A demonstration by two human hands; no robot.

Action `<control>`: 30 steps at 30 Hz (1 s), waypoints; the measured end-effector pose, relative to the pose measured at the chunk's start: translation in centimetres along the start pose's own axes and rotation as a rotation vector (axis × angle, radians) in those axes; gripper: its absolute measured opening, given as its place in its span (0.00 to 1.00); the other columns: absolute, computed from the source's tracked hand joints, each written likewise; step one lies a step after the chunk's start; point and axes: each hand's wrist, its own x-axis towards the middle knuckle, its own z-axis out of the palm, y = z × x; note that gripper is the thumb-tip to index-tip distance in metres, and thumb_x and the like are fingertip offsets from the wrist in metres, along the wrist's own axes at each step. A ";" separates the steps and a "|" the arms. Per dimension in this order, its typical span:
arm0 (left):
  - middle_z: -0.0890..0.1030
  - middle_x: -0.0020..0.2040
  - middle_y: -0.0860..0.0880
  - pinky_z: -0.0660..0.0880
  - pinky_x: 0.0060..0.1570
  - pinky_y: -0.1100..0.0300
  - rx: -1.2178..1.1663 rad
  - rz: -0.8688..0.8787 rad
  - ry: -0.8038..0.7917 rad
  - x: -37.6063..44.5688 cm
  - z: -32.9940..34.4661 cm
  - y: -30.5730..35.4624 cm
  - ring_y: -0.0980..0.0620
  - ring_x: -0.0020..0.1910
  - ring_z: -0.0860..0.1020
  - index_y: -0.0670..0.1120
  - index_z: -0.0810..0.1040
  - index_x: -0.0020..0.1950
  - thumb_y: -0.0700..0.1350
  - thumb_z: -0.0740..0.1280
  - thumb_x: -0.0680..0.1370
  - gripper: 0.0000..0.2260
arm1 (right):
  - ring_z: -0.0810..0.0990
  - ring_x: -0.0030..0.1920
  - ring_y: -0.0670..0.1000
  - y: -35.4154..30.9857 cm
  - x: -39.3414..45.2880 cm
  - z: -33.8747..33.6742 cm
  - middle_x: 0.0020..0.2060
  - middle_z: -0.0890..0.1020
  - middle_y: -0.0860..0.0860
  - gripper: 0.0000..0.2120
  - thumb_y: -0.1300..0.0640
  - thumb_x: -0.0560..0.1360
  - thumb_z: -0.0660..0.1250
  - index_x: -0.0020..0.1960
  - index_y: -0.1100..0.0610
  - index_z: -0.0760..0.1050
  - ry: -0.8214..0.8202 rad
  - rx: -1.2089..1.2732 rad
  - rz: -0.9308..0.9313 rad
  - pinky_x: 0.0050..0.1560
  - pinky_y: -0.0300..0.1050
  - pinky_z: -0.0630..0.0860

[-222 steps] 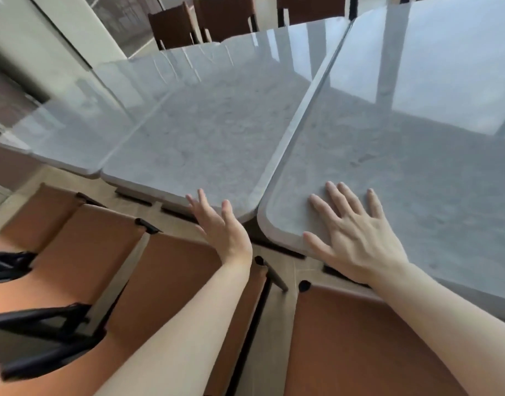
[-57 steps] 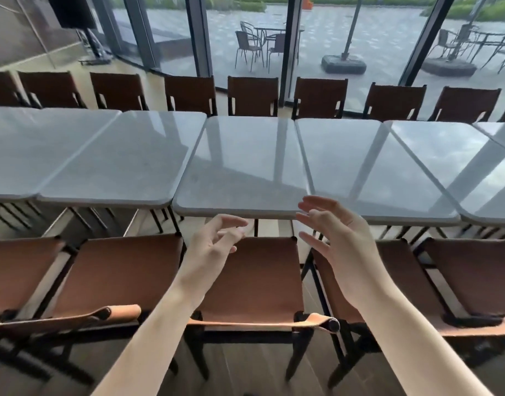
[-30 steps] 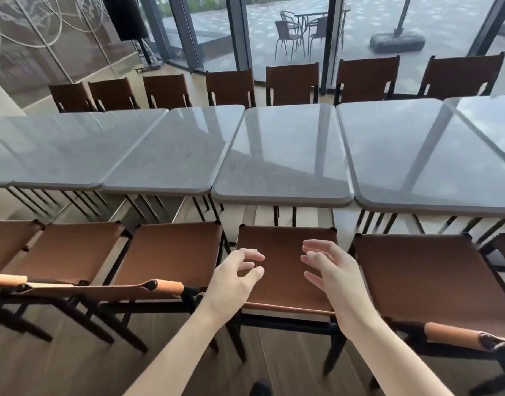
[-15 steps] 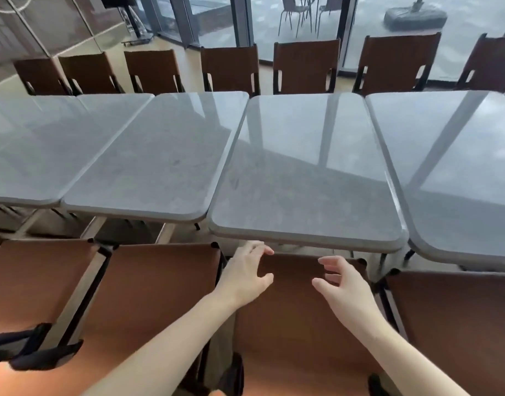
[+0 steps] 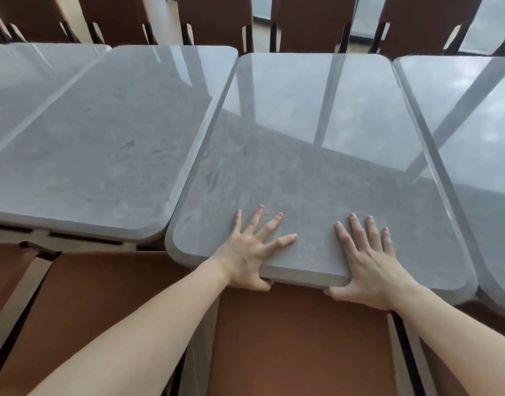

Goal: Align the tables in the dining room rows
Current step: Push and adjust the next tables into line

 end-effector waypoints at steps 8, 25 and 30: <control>0.37 0.82 0.54 0.37 0.72 0.26 0.023 -0.020 0.055 0.2 1.1 -0.4 0.39 0.80 0.34 0.68 0.33 0.77 0.72 0.68 0.67 0.52 | 0.53 0.79 0.67 1.0 0.3 2.4 0.79 0.59 0.61 0.63 0.19 0.58 0.61 0.80 0.57 0.56 0.178 -0.041 -0.085 0.76 0.71 0.51; 0.36 0.82 0.47 0.41 0.75 0.30 0.074 -0.160 0.058 0.0 0.7 0.5 0.40 0.80 0.35 0.59 0.36 0.81 0.73 0.68 0.67 0.56 | 0.41 0.82 0.61 1.7 0.4 3.1 0.82 0.47 0.56 0.65 0.16 0.57 0.51 0.83 0.53 0.43 0.254 -0.019 -0.120 0.80 0.64 0.42; 0.37 0.83 0.48 0.41 0.75 0.30 0.064 -0.154 0.069 0.0 0.8 0.4 0.40 0.81 0.36 0.59 0.36 0.81 0.74 0.68 0.67 0.55 | 0.43 0.82 0.60 1.7 0.4 3.3 0.82 0.48 0.56 0.65 0.16 0.57 0.51 0.83 0.53 0.45 0.273 -0.029 -0.115 0.80 0.63 0.44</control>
